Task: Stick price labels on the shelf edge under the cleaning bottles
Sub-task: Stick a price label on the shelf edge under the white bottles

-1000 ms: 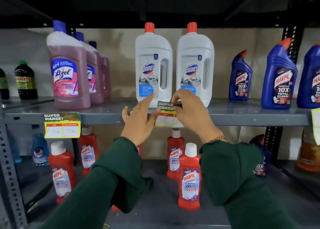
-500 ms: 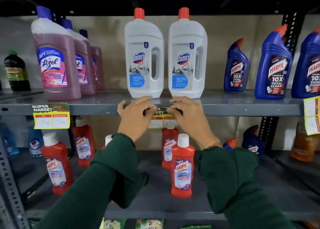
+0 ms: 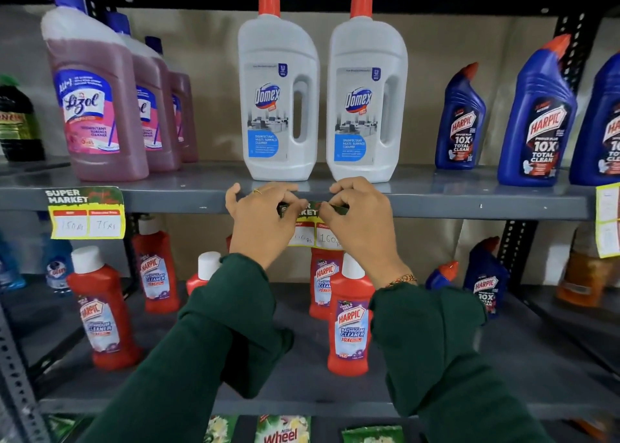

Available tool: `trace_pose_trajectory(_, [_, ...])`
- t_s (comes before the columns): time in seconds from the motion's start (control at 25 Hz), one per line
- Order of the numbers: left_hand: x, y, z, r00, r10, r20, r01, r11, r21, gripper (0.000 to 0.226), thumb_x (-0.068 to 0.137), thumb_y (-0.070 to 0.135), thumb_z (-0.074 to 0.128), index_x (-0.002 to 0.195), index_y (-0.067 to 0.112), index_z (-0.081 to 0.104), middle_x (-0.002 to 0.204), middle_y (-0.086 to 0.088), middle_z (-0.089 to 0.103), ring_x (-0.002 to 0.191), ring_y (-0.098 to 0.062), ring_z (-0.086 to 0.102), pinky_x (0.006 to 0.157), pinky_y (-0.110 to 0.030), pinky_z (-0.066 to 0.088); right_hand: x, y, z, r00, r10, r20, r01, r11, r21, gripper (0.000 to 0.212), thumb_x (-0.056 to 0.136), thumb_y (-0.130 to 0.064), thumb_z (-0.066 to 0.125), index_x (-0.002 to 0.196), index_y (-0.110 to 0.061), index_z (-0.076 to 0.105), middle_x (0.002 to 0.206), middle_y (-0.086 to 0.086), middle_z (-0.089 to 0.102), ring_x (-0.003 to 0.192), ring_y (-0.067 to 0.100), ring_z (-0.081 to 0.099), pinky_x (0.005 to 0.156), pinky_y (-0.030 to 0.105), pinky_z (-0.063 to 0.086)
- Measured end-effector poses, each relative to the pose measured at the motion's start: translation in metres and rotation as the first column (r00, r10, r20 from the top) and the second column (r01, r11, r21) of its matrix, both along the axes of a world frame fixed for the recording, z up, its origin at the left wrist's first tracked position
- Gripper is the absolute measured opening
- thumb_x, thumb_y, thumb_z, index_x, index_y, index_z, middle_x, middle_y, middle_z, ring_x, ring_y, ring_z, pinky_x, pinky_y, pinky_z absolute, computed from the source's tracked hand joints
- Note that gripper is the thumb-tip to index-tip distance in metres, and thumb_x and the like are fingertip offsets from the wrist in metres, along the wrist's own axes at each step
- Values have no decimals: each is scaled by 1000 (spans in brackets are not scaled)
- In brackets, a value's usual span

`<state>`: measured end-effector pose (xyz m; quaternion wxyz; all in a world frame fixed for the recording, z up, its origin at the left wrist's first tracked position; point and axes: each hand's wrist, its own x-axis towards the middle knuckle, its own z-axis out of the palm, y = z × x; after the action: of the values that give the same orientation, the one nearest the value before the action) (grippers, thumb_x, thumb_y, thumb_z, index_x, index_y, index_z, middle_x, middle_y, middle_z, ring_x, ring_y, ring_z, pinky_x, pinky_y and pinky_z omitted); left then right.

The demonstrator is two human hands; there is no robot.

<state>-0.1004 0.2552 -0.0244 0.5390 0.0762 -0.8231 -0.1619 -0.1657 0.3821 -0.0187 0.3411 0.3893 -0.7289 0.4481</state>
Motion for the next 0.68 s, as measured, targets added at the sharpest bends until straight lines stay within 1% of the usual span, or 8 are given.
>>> trace_pose_trajectory(0.12, [-2, -2, 4, 999, -6, -43, 7, 999, 37, 12, 86, 24, 63, 75, 21, 66, 88, 3, 72, 85, -16, 61, 101, -42, 9, 0, -2, 3, 1000, -8, 2, 8, 998, -57, 10, 78, -12, 66, 73, -3, 68, 91, 10, 67, 77, 11, 54, 74, 32, 50])
trace_pose_trajectory(0.32, [-8, -2, -1, 996, -4, -95, 7, 1000, 24, 6, 86, 21, 64, 80, 19, 63, 81, 3, 71, 80, -17, 61, 100, -45, 13, 0, -5, 1, 998, -50, -38, 49, 998, -29, 10, 81, -15, 66, 81, -5, 66, 89, 10, 66, 77, 11, 54, 74, 30, 50])
trace_pose_trajectory(0.4, [-9, -4, -5, 992, -39, -119, 43, 999, 32, 6, 85, 21, 64, 90, 17, 62, 88, 0, 71, 87, -17, 60, 99, -41, 12, 1, -5, 1, 998, -61, -11, 61, 998, -27, 17, 81, -17, 66, 93, -7, 61, 99, 10, 63, 88, 11, 52, 81, 28, 47])
trace_pose_trajectory(0.44, [-10, -7, -7, 992, -40, -118, 41, 999, 2, 10, 86, 22, 63, 94, 17, 63, 95, -2, 71, 93, -18, 60, 99, -39, 12, 1, -5, 1, 997, -73, 20, 74, 996, -44, 27, 81, -20, 66, 103, -9, 57, 107, 10, 60, 98, 13, 49, 87, 27, 42])
trace_pose_trajectory(0.52, [-13, -13, -10, 994, -1, -109, -11, 995, -104, 18, 87, 28, 58, 98, 16, 65, 107, -4, 69, 103, -20, 57, 99, -35, 12, 0, -5, 0, 991, -121, 60, 125, 990, -68, 45, 80, -33, 66, 116, -13, 48, 117, 9, 56, 114, 19, 41, 101, 33, 32])
trace_pose_trajectory(0.56, [-13, -14, -10, 994, 16, -107, -31, 991, -133, 21, 87, 31, 58, 97, 15, 66, 107, -4, 69, 105, -21, 56, 100, -30, 10, -1, -5, -1, 985, -162, 63, 167, 984, -65, 50, 79, -41, 65, 117, -14, 46, 115, 8, 59, 114, 19, 39, 103, 36, 29])
trace_pose_trajectory(0.6, [-13, -14, -9, 993, 20, -114, -36, 990, -138, 22, 85, 32, 61, 96, 13, 67, 104, -7, 69, 103, -22, 57, 100, -19, 6, -2, -5, -2, 978, -196, 66, 201, 978, -63, 52, 77, -46, 64, 115, -14, 47, 110, 6, 61, 111, 18, 39, 100, 35, 30])
trace_pose_trajectory(0.68, [-12, -10, -6, 990, 2, -138, -16, 995, -98, 19, 82, 26, 69, 90, 9, 68, 93, -10, 70, 94, -27, 60, 90, 1, -4, -4, -6, -5, 975, -202, 95, 210, 974, -85, 52, 75, -50, 64, 109, -15, 48, 104, 4, 64, 103, 15, 38, 88, 29, 32])
